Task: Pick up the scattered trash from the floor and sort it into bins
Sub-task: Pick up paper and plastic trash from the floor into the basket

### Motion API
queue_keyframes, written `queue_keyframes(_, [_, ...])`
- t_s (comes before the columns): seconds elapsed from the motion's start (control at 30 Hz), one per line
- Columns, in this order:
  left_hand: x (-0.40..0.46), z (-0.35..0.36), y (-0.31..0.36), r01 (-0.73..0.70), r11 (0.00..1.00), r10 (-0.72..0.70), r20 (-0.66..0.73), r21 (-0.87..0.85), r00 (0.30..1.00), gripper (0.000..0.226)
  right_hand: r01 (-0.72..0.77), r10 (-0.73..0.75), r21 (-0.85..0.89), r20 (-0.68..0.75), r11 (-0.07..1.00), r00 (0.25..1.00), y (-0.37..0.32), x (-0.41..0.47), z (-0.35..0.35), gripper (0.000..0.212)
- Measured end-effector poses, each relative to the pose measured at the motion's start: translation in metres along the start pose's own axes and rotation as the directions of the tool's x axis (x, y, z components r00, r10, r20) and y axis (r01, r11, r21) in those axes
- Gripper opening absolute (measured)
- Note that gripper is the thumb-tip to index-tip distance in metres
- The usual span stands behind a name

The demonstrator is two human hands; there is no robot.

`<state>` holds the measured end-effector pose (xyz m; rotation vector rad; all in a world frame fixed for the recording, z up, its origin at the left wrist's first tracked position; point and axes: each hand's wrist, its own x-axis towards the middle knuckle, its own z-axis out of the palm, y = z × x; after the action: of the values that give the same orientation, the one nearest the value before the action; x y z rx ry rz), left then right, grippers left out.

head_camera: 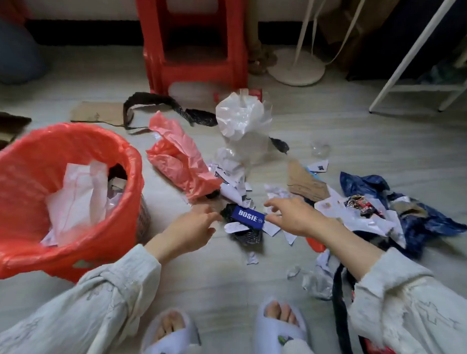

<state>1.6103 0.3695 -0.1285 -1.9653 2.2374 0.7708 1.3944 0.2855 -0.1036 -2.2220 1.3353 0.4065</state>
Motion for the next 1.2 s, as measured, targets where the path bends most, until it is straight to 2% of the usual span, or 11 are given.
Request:
queue_keyframes(0.1, [0.042,0.043,-0.011,0.016,1.000,-0.016,0.032,0.017,0.999,0.049,0.008,-0.009,0.027,0.042,1.000,0.999,0.021,0.041,0.047,0.051])
queue_keyframes(0.2, [0.071,0.084,-0.014,-0.001,0.999,-0.004,0.077,0.055,0.997,0.062,0.041,-0.042,0.034,0.032,0.999,0.999,0.035,0.073,0.091,0.074])
queue_keyframes(0.33, [0.079,0.124,-0.017,-0.087,0.989,0.087,0.003,0.122,0.996,0.073,0.180,-0.175,-0.091,0.058,0.980,0.983,0.040,0.075,0.125,0.098])
queue_keyframes(0.4, [0.088,0.134,-0.022,-0.101,0.980,0.109,-0.035,0.170,0.993,0.068,0.161,-0.148,-0.114,0.111,0.980,0.983,0.042,0.075,0.135,0.103])
queue_keyframes(0.5, [0.102,0.139,-0.029,-0.162,0.963,0.197,-0.154,0.213,0.968,0.049,0.152,-0.154,-0.127,-0.005,0.980,0.988,0.040,0.082,0.148,0.098])
queue_keyframes(0.6, [0.113,0.134,-0.034,-0.200,0.941,0.265,-0.225,0.272,0.938,0.041,0.199,-0.229,-0.152,-0.212,0.968,0.950,0.048,0.099,0.162,0.074])
queue_keyframes(0.7, [0.121,0.128,-0.037,-0.235,0.916,0.335,-0.299,0.325,0.893,0.035,0.271,-0.310,-0.162,-0.313,0.949,0.898,0.053,0.107,0.162,0.056])
queue_keyframes(0.8, [0.125,0.128,-0.040,-0.276,0.894,0.387,-0.299,0.354,0.872,0.032,0.303,-0.339,-0.156,-0.324,0.940,0.883,0.057,0.112,0.156,0.052])
queue_keyframes(0.93, [0.122,0.124,-0.040,-0.305,0.891,0.392,-0.229,0.338,0.891,0.030,0.294,-0.309,-0.098,-0.374,0.951,0.874,0.055,0.113,0.152,0.043])
queue_keyframes(1.07, [0.114,0.119,-0.041,-0.331,0.885,0.392,-0.140,0.327,0.909,0.026,0.255,-0.249,-0.039,-0.396,0.966,0.884,0.044,0.110,0.156,0.015])
queue_keyframes(1.2, [0.087,0.123,-0.041,-0.369,0.865,0.427,-0.113,0.339,0.897,0.021,0.264,-0.281,-0.096,-0.325,0.960,0.903,0.038,0.093,0.160,0.042])
